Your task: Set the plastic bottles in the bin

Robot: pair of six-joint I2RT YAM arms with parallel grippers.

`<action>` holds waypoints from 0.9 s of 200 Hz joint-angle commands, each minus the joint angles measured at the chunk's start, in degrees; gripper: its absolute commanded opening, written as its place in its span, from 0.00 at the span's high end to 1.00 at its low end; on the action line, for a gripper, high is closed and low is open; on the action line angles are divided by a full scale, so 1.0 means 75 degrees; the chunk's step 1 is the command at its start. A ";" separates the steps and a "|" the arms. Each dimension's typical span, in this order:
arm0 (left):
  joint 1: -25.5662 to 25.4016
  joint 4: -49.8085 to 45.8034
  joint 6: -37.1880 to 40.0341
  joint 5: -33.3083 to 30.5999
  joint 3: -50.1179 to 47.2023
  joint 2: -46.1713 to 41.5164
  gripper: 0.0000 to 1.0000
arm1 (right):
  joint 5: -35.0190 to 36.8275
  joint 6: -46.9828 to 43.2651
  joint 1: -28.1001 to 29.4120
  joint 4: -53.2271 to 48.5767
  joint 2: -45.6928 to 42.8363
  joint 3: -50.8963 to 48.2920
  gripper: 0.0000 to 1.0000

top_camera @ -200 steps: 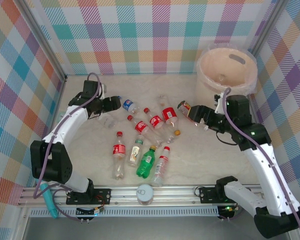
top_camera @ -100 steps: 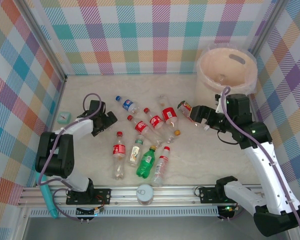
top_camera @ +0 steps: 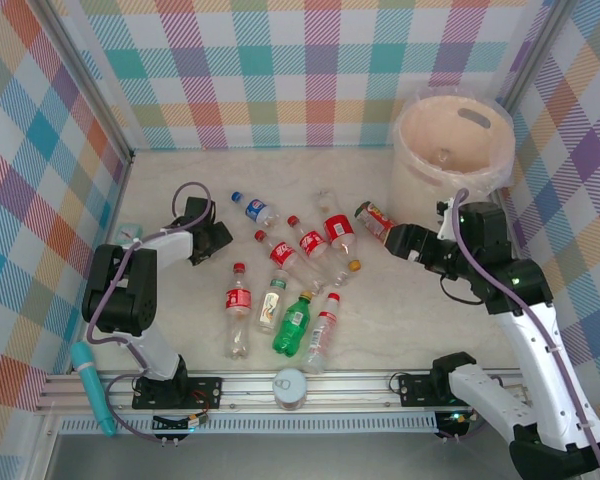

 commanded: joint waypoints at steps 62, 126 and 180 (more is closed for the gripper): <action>-0.1180 -0.1471 0.1105 0.0986 0.1448 -0.1320 0.29 | -0.0464 0.0482 0.0772 0.1310 0.1308 0.0441 0.07; -0.2196 -0.1582 0.1421 0.2346 0.1753 -0.2307 0.29 | -0.0332 0.0712 0.1620 0.2757 0.2946 0.1180 0.08; -0.1086 -0.2834 0.1708 0.1522 0.1330 -0.1869 0.07 | -0.0114 0.0677 0.1781 0.2725 0.3030 0.0991 0.07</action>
